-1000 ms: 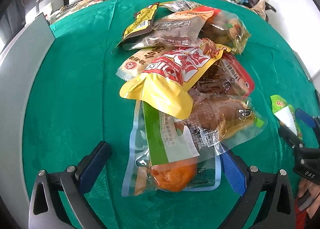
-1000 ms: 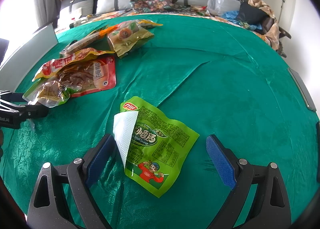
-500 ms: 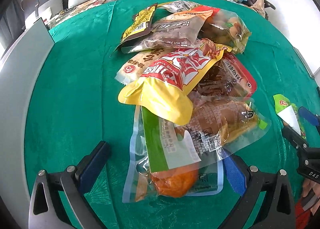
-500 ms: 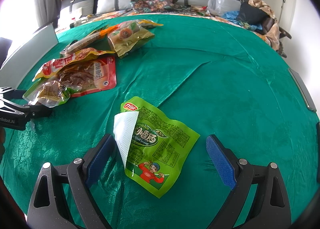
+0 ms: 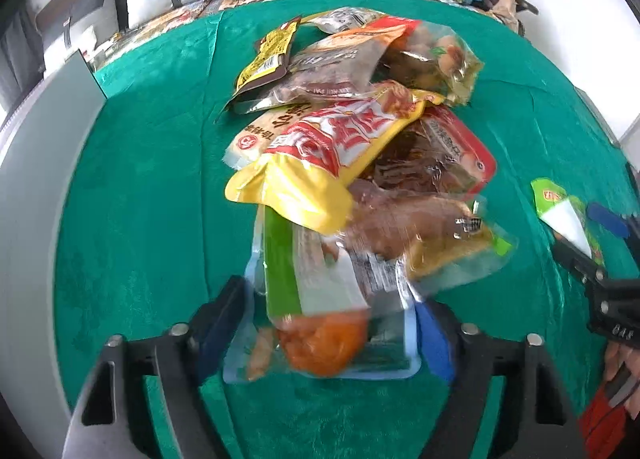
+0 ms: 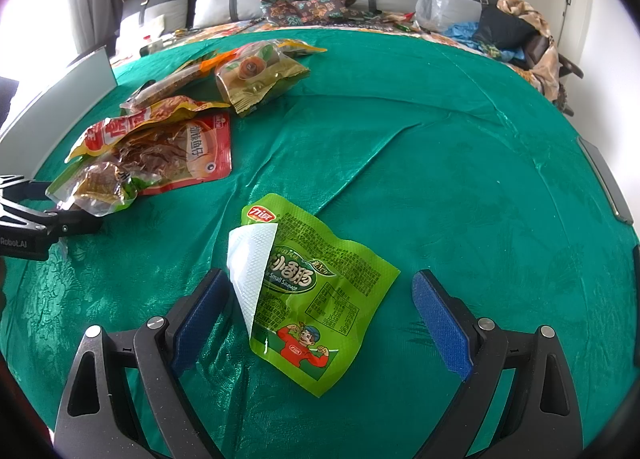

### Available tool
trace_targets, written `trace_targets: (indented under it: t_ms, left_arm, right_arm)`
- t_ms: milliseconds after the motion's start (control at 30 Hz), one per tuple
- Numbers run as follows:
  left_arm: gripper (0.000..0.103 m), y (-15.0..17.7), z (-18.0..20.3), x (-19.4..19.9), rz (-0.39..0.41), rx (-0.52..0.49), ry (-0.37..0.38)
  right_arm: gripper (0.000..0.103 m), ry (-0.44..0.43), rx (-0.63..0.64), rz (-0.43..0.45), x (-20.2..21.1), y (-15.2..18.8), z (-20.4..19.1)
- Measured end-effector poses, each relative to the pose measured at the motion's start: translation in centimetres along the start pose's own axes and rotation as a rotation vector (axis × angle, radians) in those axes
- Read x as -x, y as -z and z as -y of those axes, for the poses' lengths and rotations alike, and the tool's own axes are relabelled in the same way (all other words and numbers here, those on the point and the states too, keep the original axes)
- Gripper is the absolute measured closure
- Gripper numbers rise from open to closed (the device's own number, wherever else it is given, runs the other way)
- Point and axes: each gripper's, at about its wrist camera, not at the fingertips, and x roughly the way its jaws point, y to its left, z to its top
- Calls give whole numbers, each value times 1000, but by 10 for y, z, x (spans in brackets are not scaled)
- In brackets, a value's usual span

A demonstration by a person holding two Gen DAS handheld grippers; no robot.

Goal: Organize snacks
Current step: 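Grasp the clear orange-sausage packet with the left tool, then grasp the green packet with the right tool while the left tool lifts the sausage packet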

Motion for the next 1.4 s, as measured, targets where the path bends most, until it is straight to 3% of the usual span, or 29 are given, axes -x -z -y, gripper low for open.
trace_targets:
  t_ms: [133,367,533,633,700,1033,1267,1400]
  left_arm:
    - [40,20,-2,13,9,20,0]
    - [43,72,-23,42,-40,99,49]
    - [43,100,-31,55,-62,108,41]
    - [37,105,-34,56,-51,107,31]
    - [27,106,-37,55,-44,122,31]
    - [22,104,-50,56,-40,156,84]
    - [18,99,-72,76,5,204,211]
    - [17,96,-68,78,-1,158,193]
  right_arm:
    - [8,0,0,0,0,0,0]
    - [8,0,0,0,0,0,0]
    - [8,0,0,0,0,0,0]
    - [8,0,0,0,0,0,0]
    - [8,0,0,0,0,0,0]
    - [8,0,0,1,0,0,1]
    - [8,0,0,1,0,0,1]
    - [8,0,0,1,0,0,1]
